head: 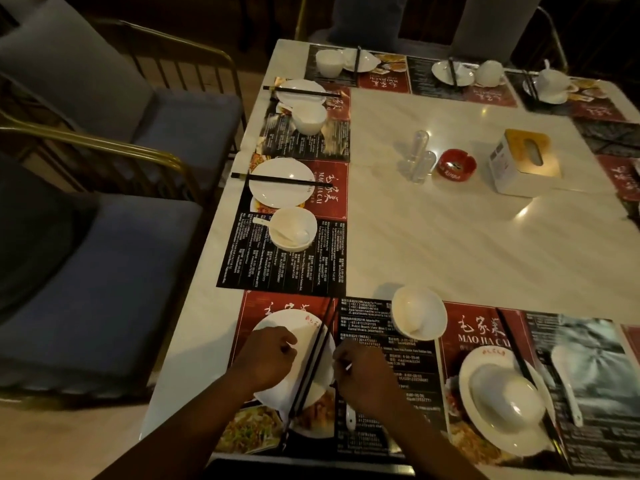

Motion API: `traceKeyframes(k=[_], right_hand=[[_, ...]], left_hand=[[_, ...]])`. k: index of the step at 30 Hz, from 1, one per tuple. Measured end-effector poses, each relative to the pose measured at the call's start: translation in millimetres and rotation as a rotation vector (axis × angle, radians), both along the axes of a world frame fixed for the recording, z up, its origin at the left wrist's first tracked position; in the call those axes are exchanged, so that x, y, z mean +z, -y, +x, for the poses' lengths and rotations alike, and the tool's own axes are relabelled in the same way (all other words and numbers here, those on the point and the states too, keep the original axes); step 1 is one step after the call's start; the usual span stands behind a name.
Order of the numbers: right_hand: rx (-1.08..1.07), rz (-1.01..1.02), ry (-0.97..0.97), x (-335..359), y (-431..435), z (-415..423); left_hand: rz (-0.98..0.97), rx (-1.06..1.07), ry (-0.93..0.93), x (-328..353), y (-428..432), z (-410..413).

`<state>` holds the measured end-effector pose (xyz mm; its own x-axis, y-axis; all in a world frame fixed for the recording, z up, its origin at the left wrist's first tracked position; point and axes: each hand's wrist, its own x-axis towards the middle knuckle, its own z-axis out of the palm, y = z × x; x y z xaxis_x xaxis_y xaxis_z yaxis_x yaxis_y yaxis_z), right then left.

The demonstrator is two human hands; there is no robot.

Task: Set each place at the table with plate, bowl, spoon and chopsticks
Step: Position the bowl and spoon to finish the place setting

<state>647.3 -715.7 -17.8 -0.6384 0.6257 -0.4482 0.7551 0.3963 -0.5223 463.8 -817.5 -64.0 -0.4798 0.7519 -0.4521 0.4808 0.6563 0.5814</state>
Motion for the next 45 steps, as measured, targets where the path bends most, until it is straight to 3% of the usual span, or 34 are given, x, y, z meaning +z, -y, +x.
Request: traceKeyframes(k=[7, 11, 20, 34, 45], right_hand=[[-0.247, -0.029, 0.117, -27.4, 53.5, -3.6], [-0.392, 0.002, 0.084, -40.5, 73.4, -3.6], [-0.700, -0.047, 0.032, -52.6, 94.1, -18.2], [-0.429, 0.129, 0.056, -50.8, 65.5, -7.2], [-0.346, 0.093, 0.066, -56.3, 58.0, 12.4]], left_hand=[[0.126, 0.045, -0.167, 1.4, 7.4, -41.0], [0.145, -0.071, -0.202, 5.8, -0.2, -55.7], [0.066, -0.223, -0.113, -3.5, 0.1, -72.3], [0.016, -0.029, 0.066, -6.5, 63.6, -62.2], [-0.003, 0.139, 0.125, -1.6, 83.8, -26.9]])
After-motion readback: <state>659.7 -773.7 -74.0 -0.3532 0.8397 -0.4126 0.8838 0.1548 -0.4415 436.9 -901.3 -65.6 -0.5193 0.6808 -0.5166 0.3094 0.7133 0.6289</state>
